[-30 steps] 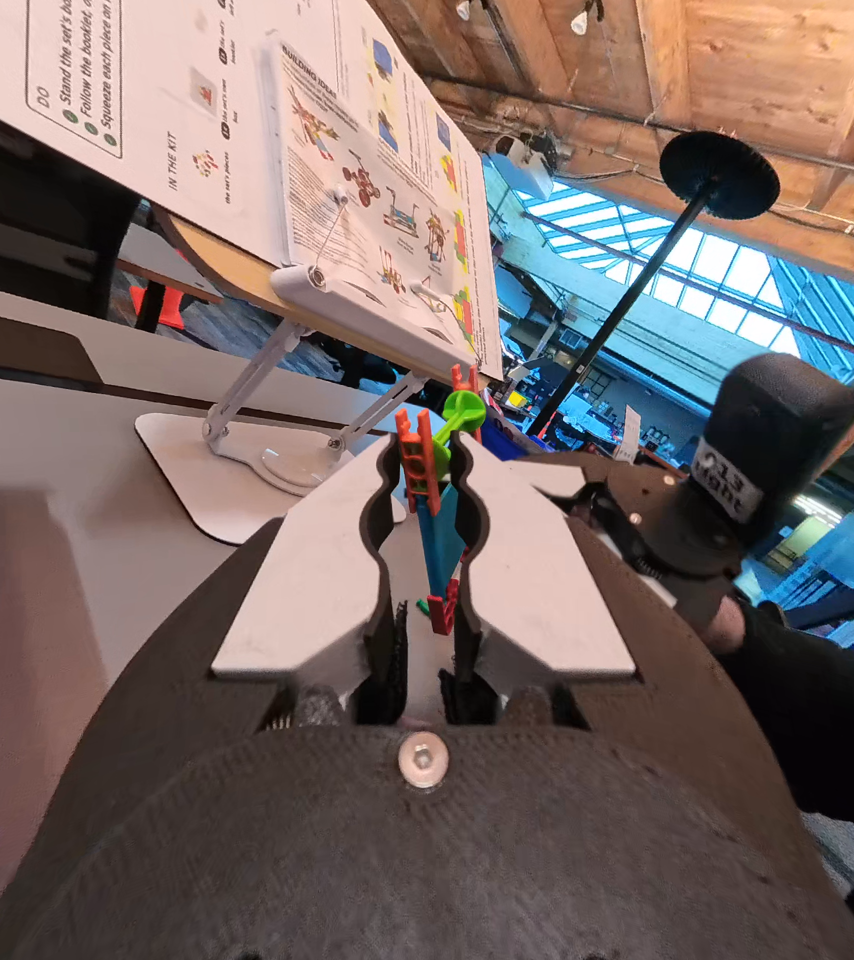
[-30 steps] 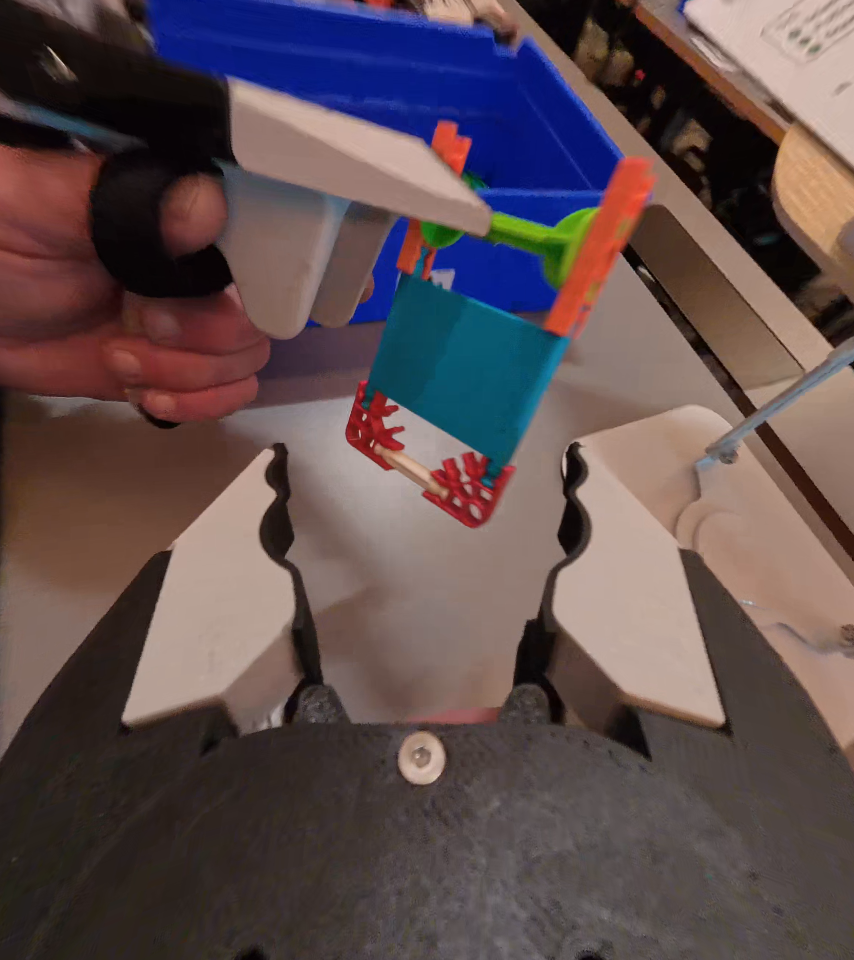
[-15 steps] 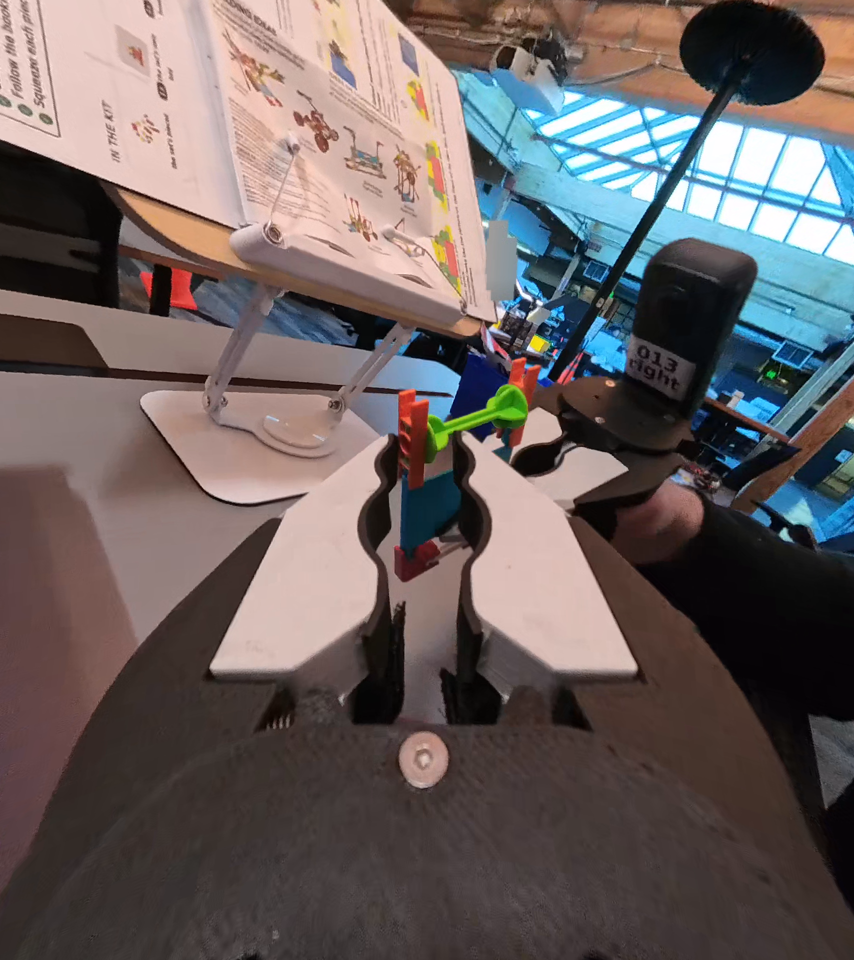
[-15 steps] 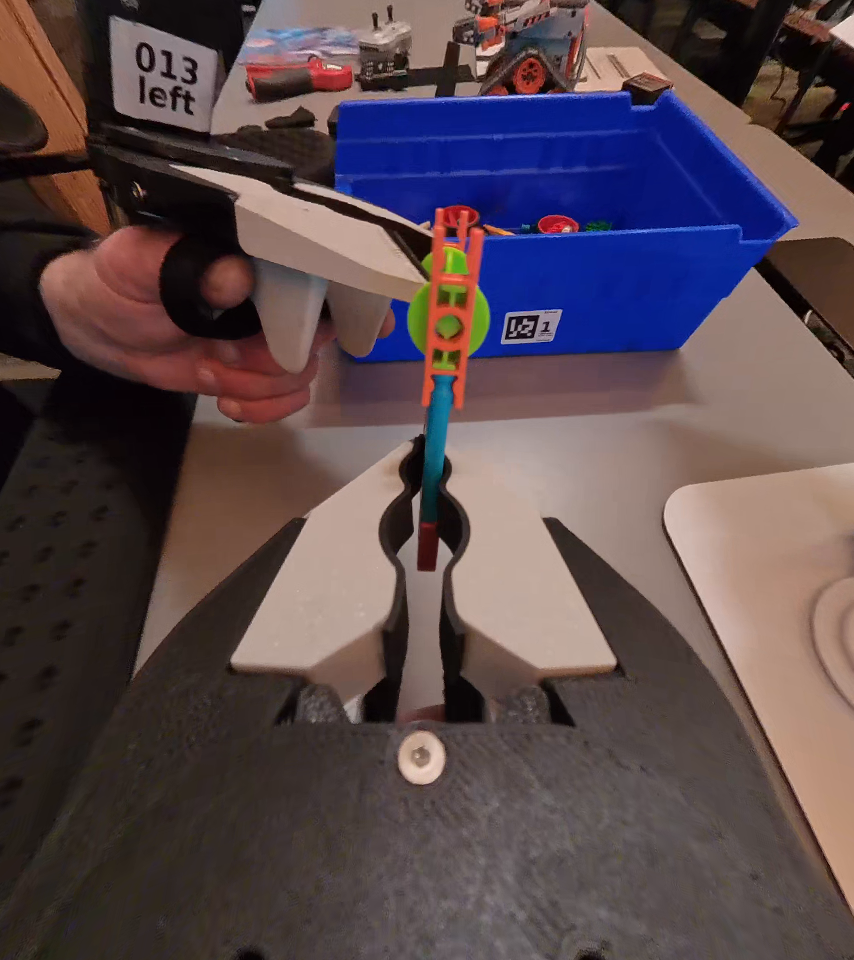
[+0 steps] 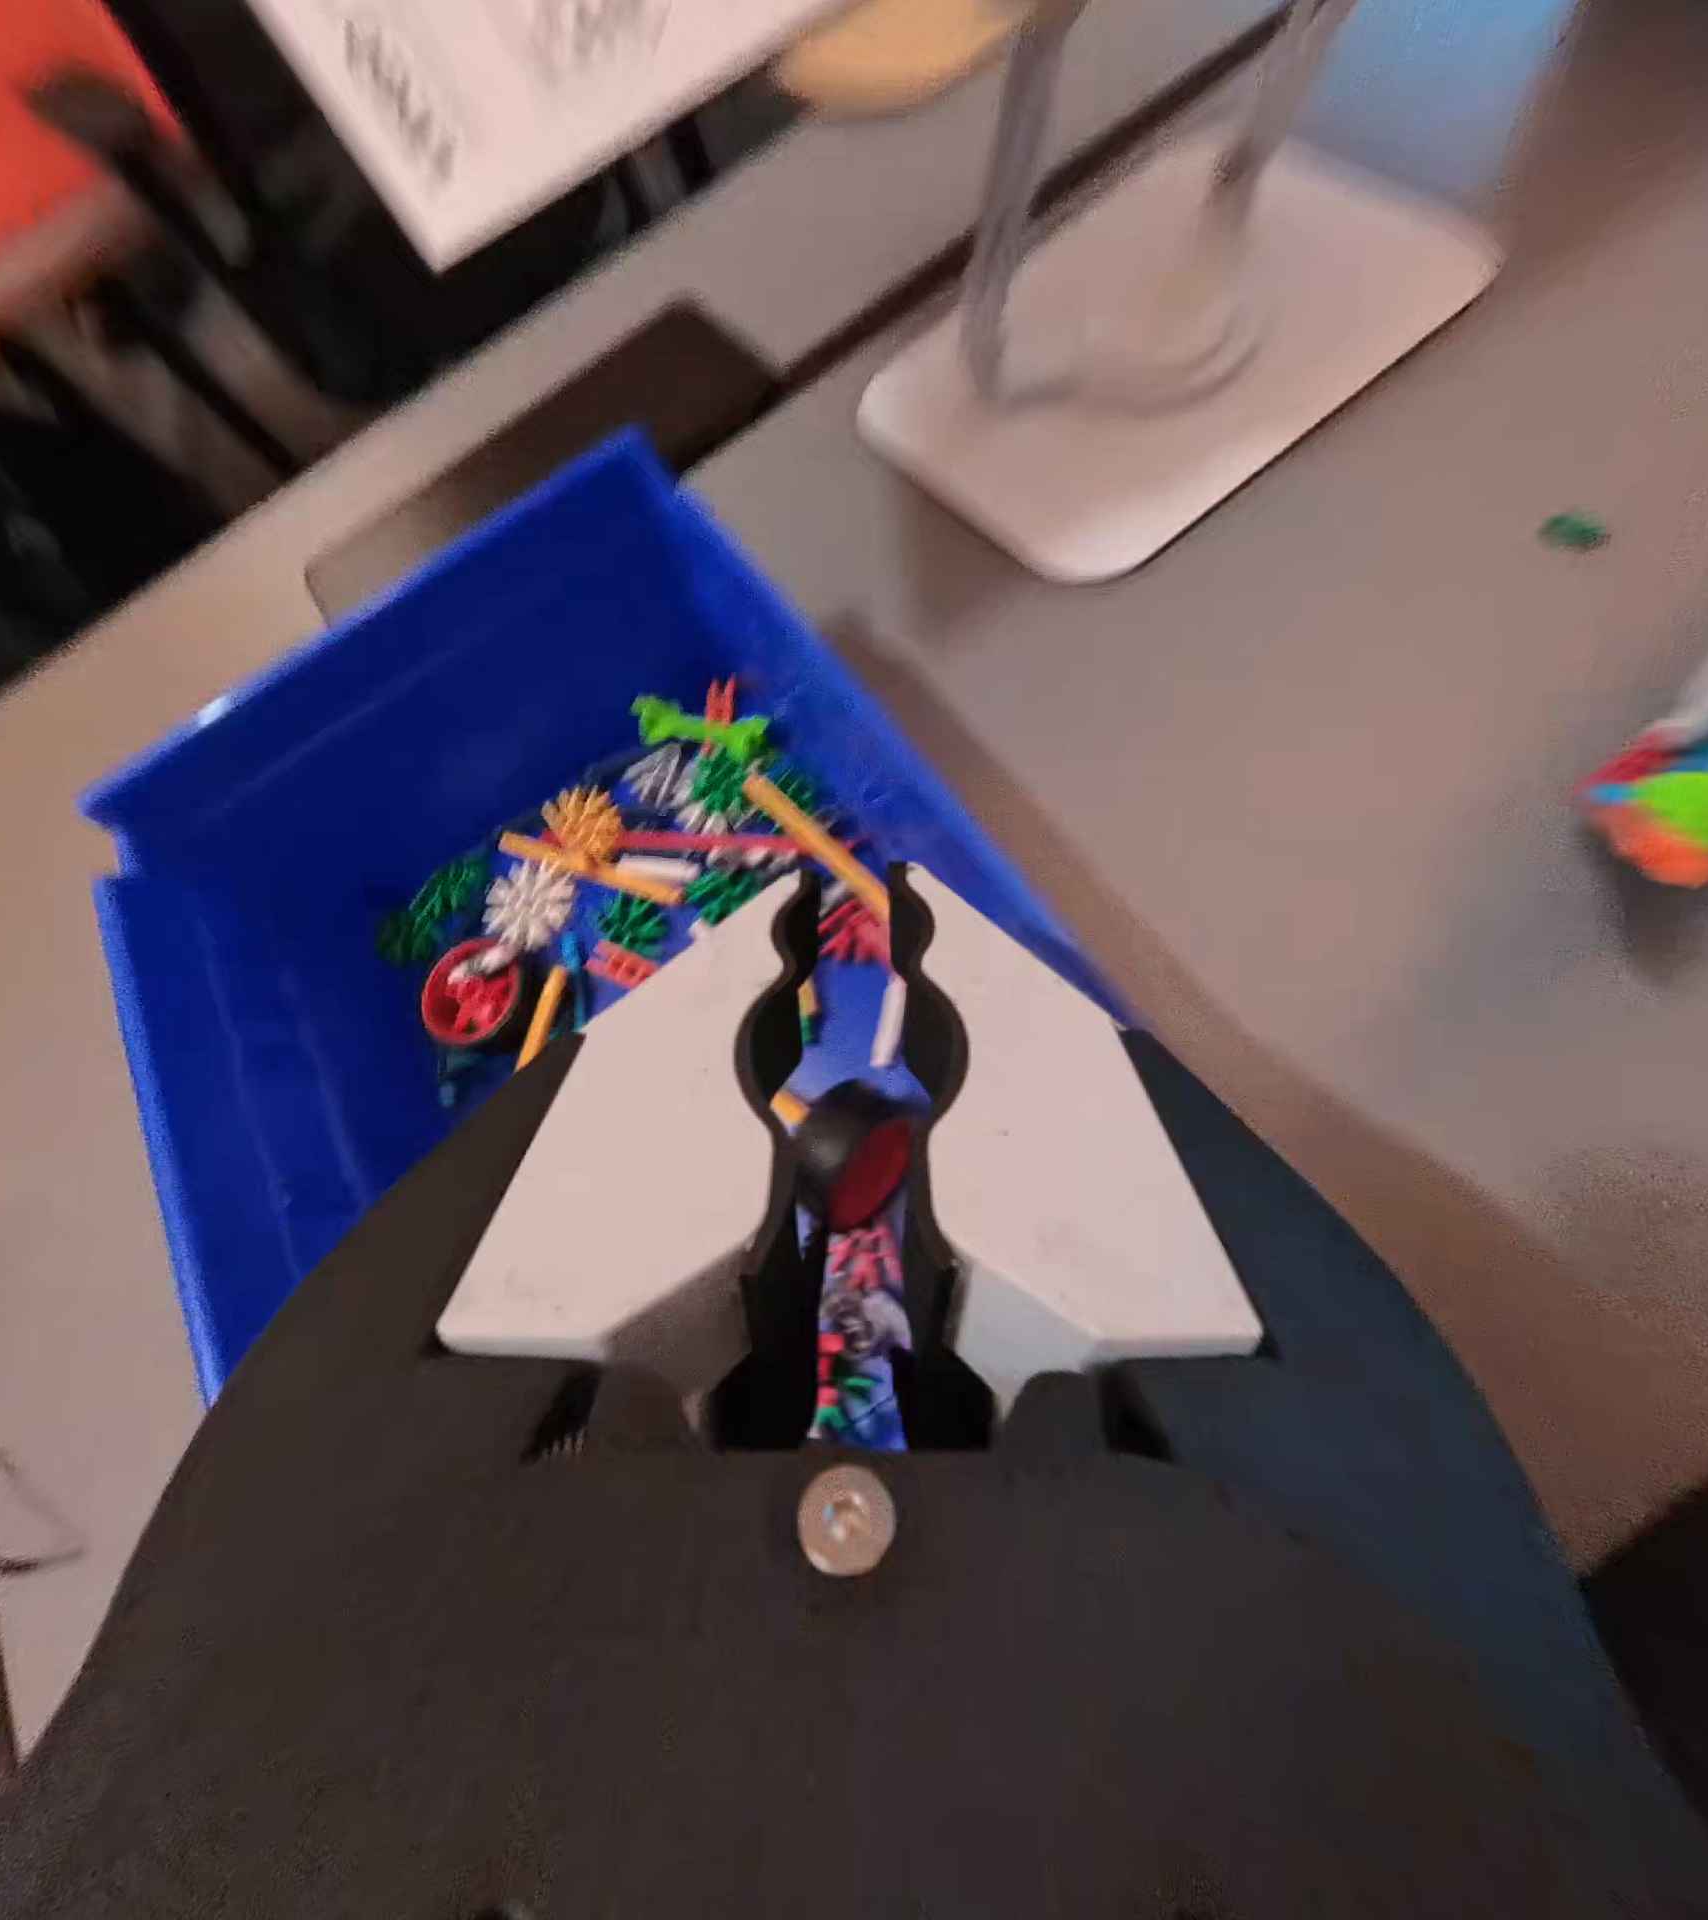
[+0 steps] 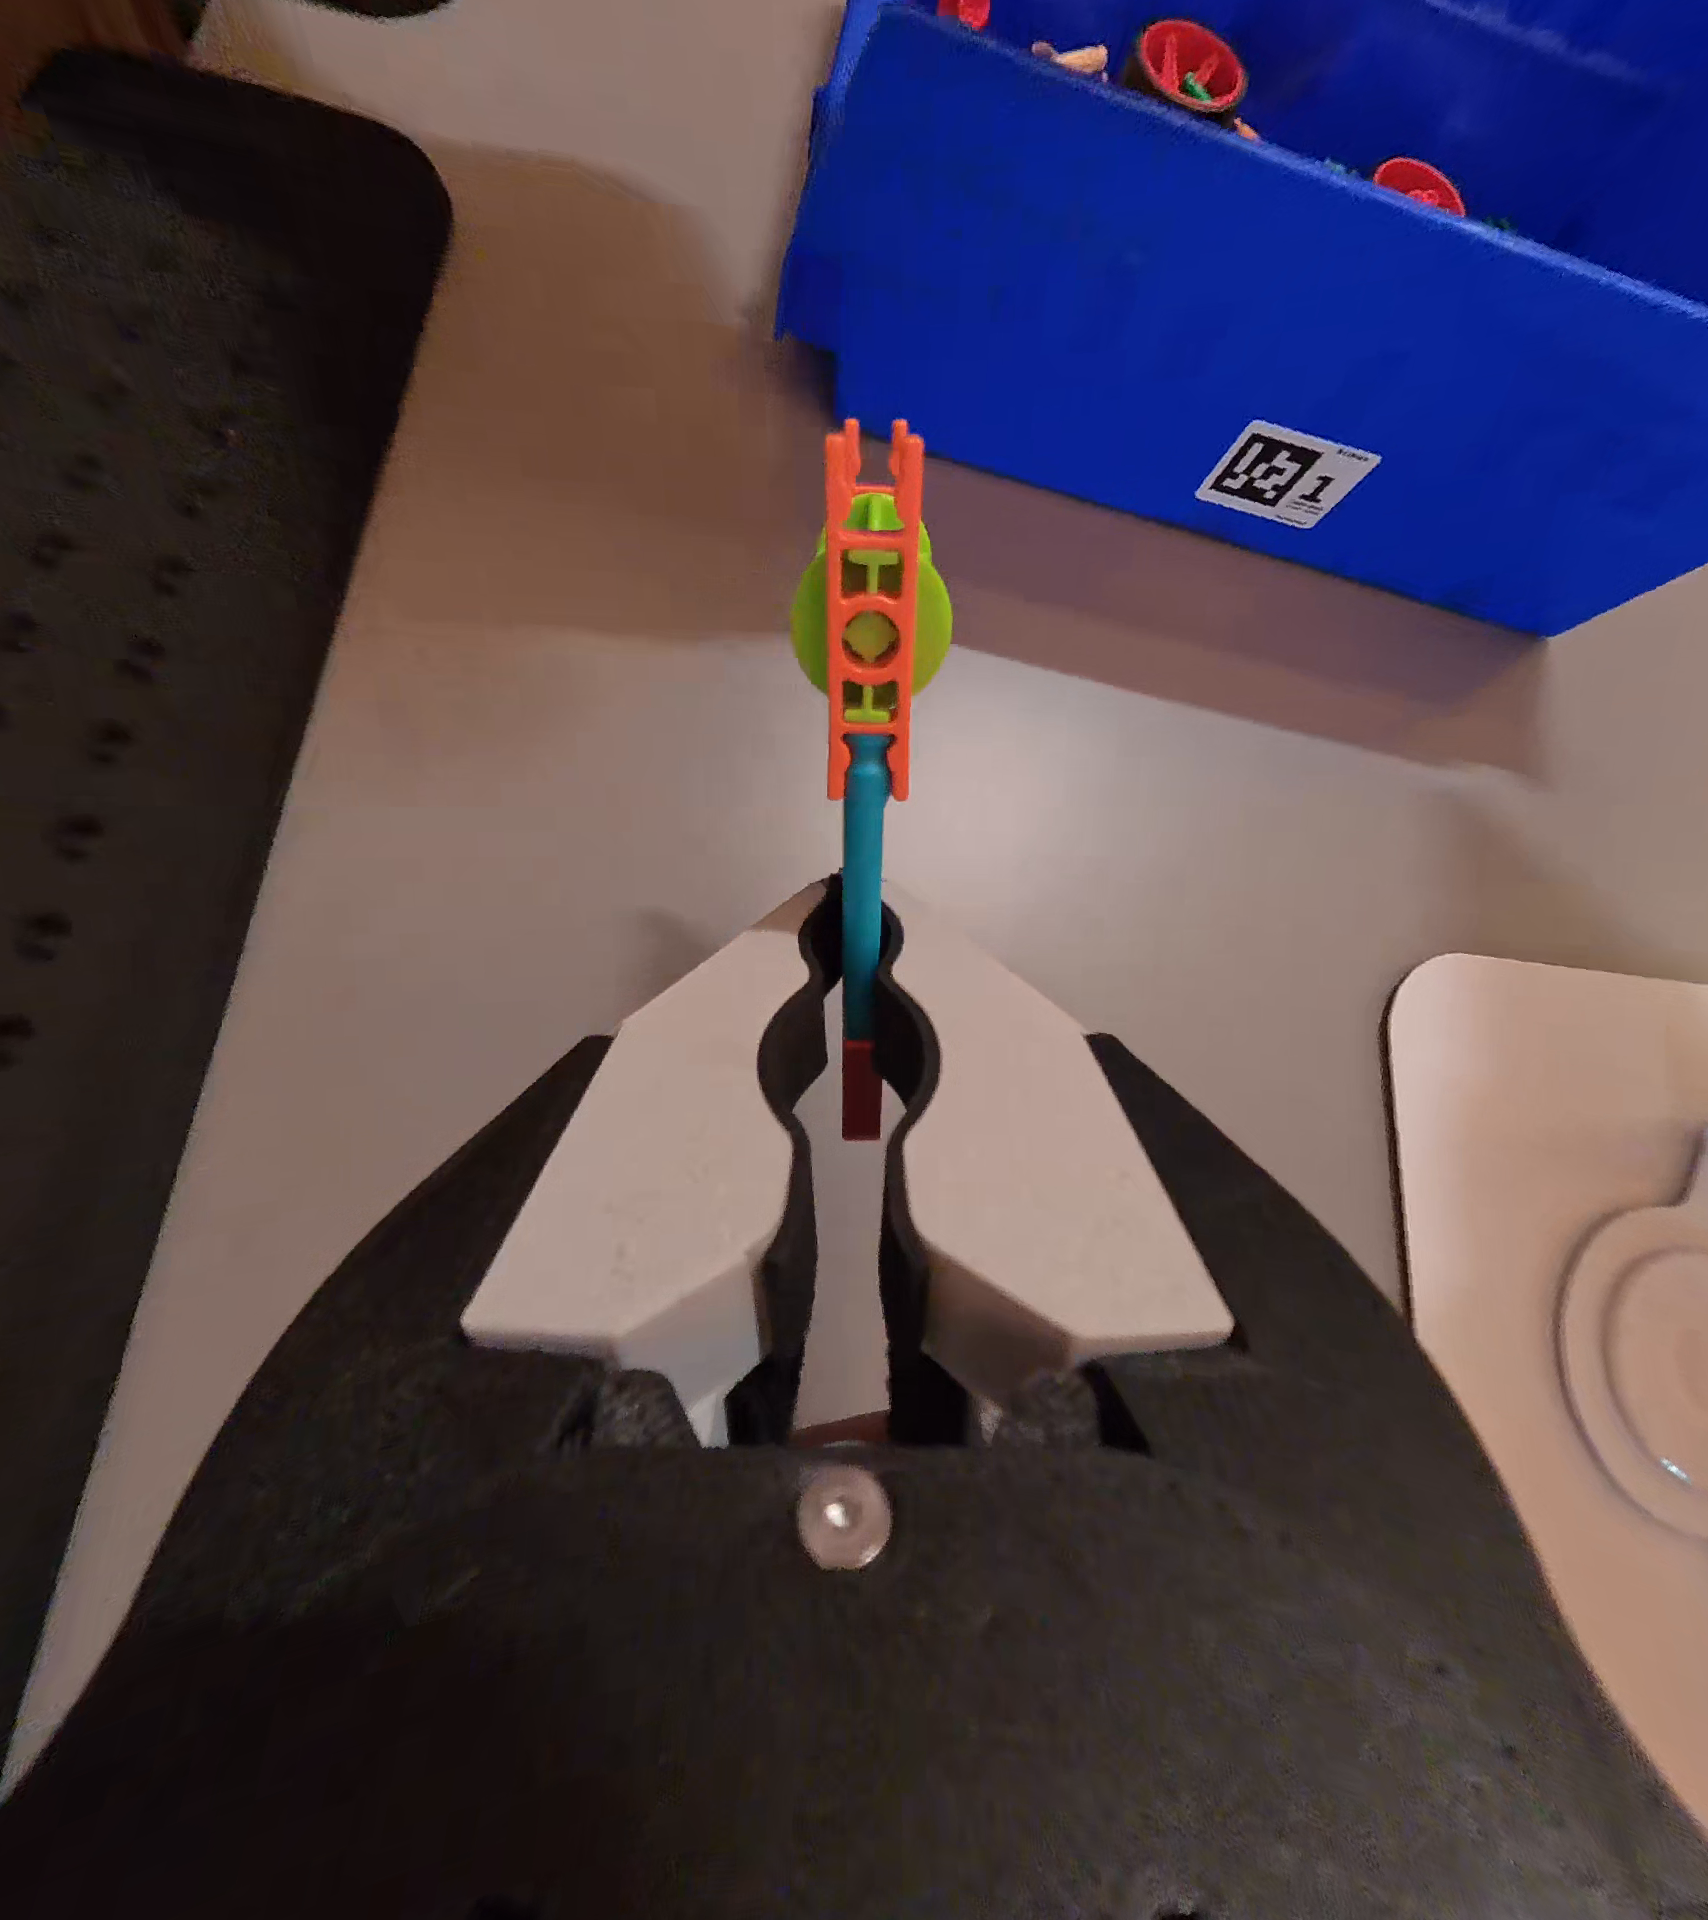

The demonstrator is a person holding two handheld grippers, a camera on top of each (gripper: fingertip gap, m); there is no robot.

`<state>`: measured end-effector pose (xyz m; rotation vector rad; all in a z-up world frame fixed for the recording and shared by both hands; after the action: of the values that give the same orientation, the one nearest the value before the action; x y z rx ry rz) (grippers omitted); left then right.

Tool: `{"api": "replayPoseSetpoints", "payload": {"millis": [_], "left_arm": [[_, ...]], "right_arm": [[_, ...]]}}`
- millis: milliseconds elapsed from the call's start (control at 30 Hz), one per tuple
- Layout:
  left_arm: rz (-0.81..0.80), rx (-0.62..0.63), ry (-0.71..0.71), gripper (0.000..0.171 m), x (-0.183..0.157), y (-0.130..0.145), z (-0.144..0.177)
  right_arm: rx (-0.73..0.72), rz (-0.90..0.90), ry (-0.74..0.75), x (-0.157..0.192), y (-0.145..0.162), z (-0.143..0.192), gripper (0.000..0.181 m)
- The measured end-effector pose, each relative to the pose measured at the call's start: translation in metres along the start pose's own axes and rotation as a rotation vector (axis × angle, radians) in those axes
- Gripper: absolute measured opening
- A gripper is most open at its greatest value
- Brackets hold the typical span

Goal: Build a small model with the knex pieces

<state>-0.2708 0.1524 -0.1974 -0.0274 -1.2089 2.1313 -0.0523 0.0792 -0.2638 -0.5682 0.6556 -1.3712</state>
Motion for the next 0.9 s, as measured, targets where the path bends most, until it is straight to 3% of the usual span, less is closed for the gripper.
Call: {"api": "replayPoseSetpoints", "payload": {"millis": [67, 133, 267, 333, 433, 800, 900], "left_arm": [[0.002, 0.145, -0.039, 0.011, 0.025, 0.016, -0.028], [0.043, 0.256, 0.023, 0.011, 0.036, 0.031, -0.051], [0.105, 0.375, 0.087, 0.012, 0.041, 0.050, -0.089], [0.074, 0.440, 0.030, 0.013, 0.050, 0.063, -0.104], [0.144, 0.458, 0.114, 0.013, 0.045, 0.069, -0.115], [0.119, 0.428, 0.135, 0.016, 0.044, 0.055, -0.120], [0.034, 0.506, 0.097, 0.013, 0.042, 0.065, -0.124]], "right_arm": [[0.003, 0.009, -0.005, 0.003, 0.001, -0.003, 0.000], [0.004, 0.014, -0.008, 0.005, 0.001, -0.006, 0.000], [-0.003, 0.016, -0.016, 0.007, 0.002, -0.009, 0.000], [0.000, 0.017, -0.020, 0.008, 0.003, -0.011, 0.000], [0.001, 0.019, -0.018, 0.008, 0.005, -0.011, 0.000], [0.005, 0.009, -0.021, 0.006, 0.010, -0.015, 0.000], [0.010, 0.007, -0.021, 0.005, 0.011, -0.016, 0.000]]}}
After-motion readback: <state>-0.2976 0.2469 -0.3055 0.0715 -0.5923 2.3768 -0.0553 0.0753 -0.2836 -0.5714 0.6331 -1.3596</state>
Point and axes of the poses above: each gripper's, where its closed fingertips meet, z back along the fingers, y out of its underside, x = y × z across the jaws, the point moved 5 cm from there along z, back along the fingers, and after that the axes turned 8 degrees about -y, right-handed, at the moved point
